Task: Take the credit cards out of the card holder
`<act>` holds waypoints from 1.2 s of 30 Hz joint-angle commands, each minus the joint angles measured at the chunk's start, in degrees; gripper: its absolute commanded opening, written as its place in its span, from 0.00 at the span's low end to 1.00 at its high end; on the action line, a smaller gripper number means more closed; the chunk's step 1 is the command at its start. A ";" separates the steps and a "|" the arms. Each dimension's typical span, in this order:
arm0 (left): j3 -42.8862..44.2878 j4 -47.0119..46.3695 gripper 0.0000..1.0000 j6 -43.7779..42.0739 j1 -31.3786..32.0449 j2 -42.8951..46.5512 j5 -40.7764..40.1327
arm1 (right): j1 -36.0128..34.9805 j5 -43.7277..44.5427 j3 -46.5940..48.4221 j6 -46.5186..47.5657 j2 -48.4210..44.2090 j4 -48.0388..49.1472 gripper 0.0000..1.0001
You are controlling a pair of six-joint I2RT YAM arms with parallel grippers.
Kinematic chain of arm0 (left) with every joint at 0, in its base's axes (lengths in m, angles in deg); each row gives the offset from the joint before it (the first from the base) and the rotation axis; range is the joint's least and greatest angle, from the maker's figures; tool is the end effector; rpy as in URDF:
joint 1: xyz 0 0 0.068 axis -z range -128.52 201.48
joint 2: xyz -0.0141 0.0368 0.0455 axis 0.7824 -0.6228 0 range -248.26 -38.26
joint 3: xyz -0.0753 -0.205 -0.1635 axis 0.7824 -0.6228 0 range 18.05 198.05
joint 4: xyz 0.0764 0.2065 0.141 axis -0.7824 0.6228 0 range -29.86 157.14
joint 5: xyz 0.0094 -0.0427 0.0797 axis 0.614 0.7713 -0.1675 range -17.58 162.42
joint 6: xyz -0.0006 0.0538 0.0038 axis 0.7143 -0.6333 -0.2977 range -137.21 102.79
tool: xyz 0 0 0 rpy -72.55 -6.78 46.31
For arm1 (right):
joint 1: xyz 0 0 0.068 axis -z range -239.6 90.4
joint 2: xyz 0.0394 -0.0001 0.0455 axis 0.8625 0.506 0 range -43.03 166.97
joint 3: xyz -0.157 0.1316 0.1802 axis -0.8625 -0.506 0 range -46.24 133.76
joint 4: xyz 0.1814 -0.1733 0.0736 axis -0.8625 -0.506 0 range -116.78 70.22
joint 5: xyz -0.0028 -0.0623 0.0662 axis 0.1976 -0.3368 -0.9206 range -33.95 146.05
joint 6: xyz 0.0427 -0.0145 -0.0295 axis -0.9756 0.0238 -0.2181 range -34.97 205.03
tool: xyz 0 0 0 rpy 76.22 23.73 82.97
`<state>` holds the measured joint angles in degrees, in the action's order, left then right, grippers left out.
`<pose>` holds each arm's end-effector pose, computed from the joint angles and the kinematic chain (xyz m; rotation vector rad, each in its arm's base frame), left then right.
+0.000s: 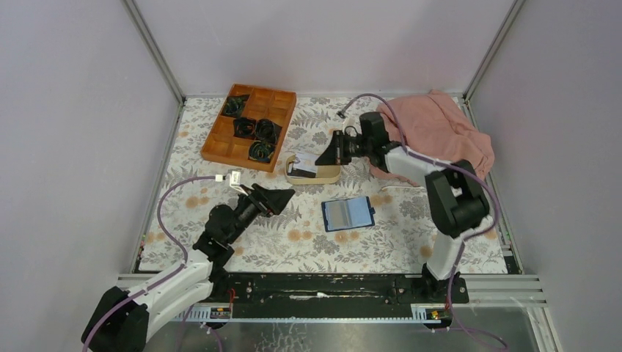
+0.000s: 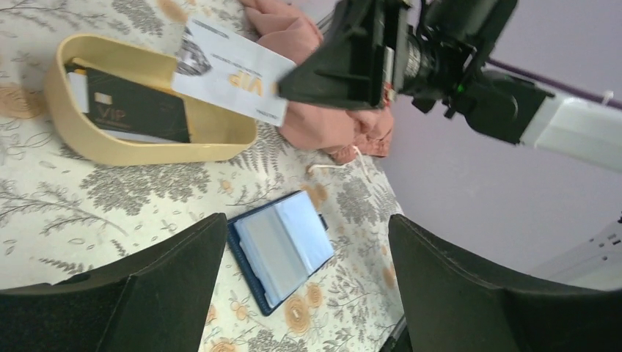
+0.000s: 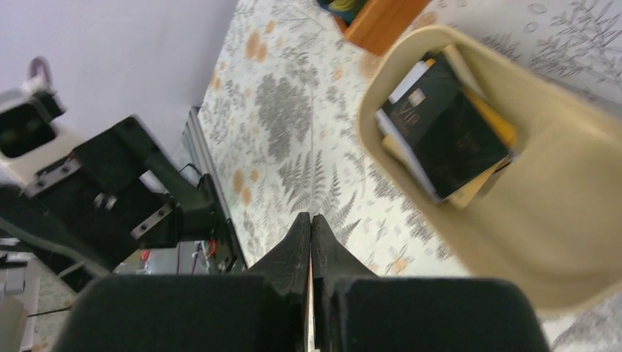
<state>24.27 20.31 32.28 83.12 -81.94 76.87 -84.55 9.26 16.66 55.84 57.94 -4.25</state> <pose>0.1429 -0.0912 0.1991 -0.1901 1.6416 -1.1681 0.3437 0.1884 0.2311 -0.5089 2.0430 1.3936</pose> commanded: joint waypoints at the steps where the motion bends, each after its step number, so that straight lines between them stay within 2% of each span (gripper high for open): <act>1: 0.76 7.15 0.89 -3.59 -1.29 2.71 -0.54 | 0.46 -4.12 12.91 5.43 10.43 -12.10 0.00; 6: 2.58 12.65 0.96 -6.24 -2.48 5.81 1.02 | 0.45 -5.48 17.87 4.77 15.97 -11.92 0.00; 10: 4.21 14.34 1.00 -7.21 -2.85 4.99 3.13 | 0.54 -5.27 20.08 5.45 18.58 -12.85 0.00; 18: 6.09 12.04 1.00 -5.73 -2.90 1.47 7.15 | 0.52 -5.86 23.73 3.75 25.50 -11.51 0.00; 26: 6.50 10.17 1.00 -4.42 -2.88 -1.32 9.39 | 0.54 -6.27 22.03 1.25 27.69 -7.63 0.00; 27: 6.30 9.67 1.00 -4.15 -2.89 -1.41 9.53 | 0.57 -6.15 21.90 1.26 27.56 -7.36 0.02; 29: 5.96 9.07 1.00 -3.97 -2.94 -1.50 9.74 | 0.58 -6.06 21.43 0.97 26.98 -6.18 0.20; 32: 6.04 8.80 1.00 -4.14 -2.90 -1.67 9.59 | 0.55 -5.29 20.71 0.67 24.85 -5.18 0.34; 36: 6.25 8.71 1.00 -4.23 -2.90 -2.69 8.99 | 0.57 -3.63 20.57 0.67 21.77 -5.49 0.41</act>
<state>30.12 32.81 27.91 80.62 -83.89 85.33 -84.29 4.37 37.40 56.61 85.67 -11.68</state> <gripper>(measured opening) 0.997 0.394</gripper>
